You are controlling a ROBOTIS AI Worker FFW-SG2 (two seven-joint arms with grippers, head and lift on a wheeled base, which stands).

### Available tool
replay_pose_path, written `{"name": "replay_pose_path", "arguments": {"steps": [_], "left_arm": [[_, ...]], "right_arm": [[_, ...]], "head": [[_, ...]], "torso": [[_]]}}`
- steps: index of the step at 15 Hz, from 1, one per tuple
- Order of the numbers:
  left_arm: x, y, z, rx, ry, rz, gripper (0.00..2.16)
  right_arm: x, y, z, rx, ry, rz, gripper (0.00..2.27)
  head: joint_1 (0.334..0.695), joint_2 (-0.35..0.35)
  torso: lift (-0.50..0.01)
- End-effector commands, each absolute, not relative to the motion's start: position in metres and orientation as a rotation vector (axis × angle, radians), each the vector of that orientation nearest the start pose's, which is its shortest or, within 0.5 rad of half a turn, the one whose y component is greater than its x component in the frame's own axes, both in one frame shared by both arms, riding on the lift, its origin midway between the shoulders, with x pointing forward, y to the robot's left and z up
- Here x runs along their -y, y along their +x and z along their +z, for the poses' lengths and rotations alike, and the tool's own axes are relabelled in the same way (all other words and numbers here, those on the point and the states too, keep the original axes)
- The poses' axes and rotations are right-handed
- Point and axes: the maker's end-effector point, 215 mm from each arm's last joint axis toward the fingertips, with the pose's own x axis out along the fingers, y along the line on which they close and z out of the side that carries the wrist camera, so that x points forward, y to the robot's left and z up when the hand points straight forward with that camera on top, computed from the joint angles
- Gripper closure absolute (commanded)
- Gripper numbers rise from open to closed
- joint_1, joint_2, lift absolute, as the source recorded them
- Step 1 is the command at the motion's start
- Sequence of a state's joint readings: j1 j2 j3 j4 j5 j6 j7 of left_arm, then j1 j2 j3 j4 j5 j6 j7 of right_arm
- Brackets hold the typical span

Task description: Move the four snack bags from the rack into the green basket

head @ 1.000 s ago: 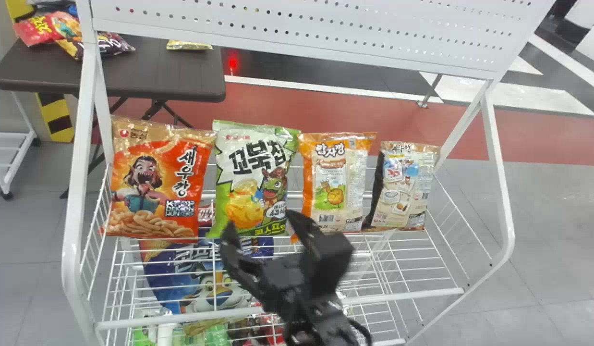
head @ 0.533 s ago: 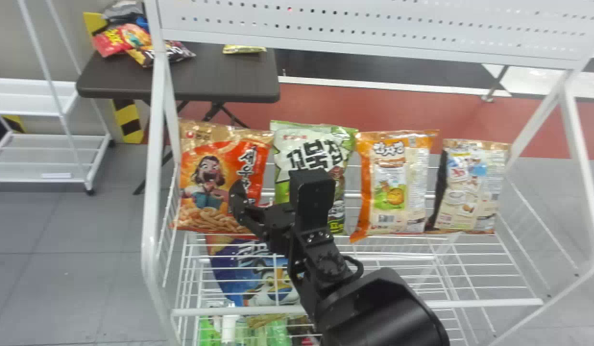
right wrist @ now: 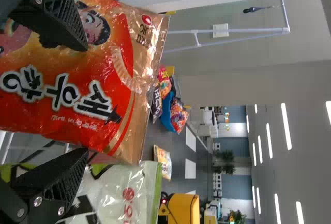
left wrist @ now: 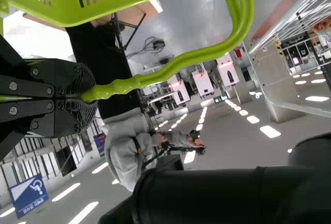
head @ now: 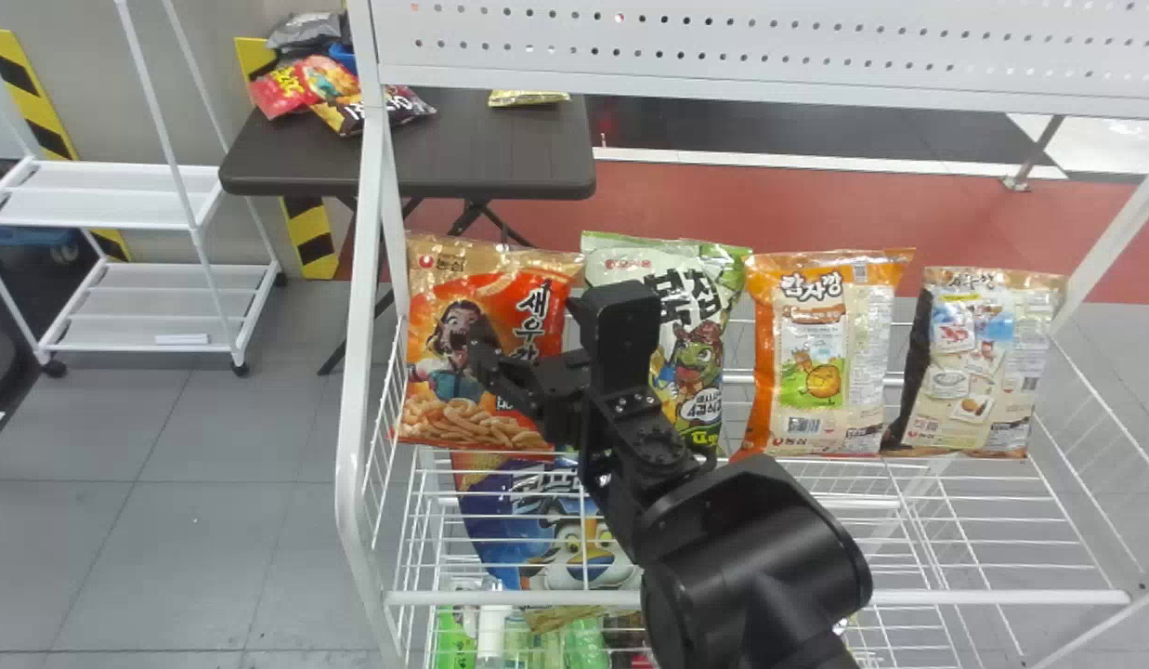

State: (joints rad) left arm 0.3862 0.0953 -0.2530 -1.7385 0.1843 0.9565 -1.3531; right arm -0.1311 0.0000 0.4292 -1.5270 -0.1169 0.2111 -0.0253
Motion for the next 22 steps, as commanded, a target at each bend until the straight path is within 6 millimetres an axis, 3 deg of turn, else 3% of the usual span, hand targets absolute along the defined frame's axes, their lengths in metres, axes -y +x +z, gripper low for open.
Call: {"name": "replay_pose_path", "arguments": {"steps": [1, 3, 4, 6, 8, 9, 12, 15, 18, 19, 22], "left_arm": [[0.055, 0.149, -0.474, -1.025, -0.859, -1.486, 1.48], [0.054, 0.149, -0.474, -1.026, -0.858, -1.486, 1.48], [0.054, 0.149, -0.474, -1.026, -0.858, -1.486, 1.48], [0.053, 0.150, -0.474, -1.021, -0.861, -1.485, 1.48], [0.051, 0.153, -0.469, -1.006, -0.879, -1.490, 1.48], [0.050, 0.153, -0.469, -1.006, -0.884, -1.489, 1.48], [0.050, 0.157, -0.468, -1.002, -0.886, -1.484, 1.48], [0.045, 0.160, -0.469, -1.008, -0.894, -1.468, 1.48], [0.040, 0.161, -0.470, -1.006, -0.906, -1.444, 1.49], [0.038, 0.161, -0.470, -1.002, -0.911, -1.438, 1.49], [0.030, 0.169, -0.471, -0.985, -0.923, -1.410, 1.49]], "right_arm": [[-0.029, 0.581, -0.356, -0.159, 0.026, 0.462, 0.69], [-0.036, 0.576, -0.366, -0.198, 0.017, 0.492, 1.88], [-0.038, 0.570, -0.366, -0.200, 0.018, 0.499, 2.25], [-0.042, 0.551, -0.363, -0.195, 0.014, 0.512, 2.25], [-0.029, 0.529, -0.352, -0.200, -0.009, 0.498, 2.25], [-0.012, 0.516, -0.352, -0.222, -0.032, 0.489, 2.25], [0.050, 0.483, -0.326, -0.214, -0.082, 0.431, 2.25], [0.117, 0.442, -0.279, -0.163, -0.091, 0.365, 2.25], [0.152, 0.404, -0.235, -0.095, -0.006, 0.420, 2.25], [0.164, 0.391, -0.245, -0.169, 0.023, 0.443, 2.25], [0.208, 0.333, -0.306, -0.480, -0.011, 0.394, 2.25]], "head": [[0.695, -0.059], [0.695, -0.045], [0.695, -0.035], [0.695, -0.028], [0.695, -0.021], [0.695, -0.020], [0.695, -0.080], [0.695, -0.178], [0.695, -0.313], [0.695, -0.334], [0.695, -0.350]], "torso": [[0.000], [0.000], [0.000], [0.000], [0.000], [0.000], [0.000], [0.000], [0.000], [0.000], [0.000]]}}
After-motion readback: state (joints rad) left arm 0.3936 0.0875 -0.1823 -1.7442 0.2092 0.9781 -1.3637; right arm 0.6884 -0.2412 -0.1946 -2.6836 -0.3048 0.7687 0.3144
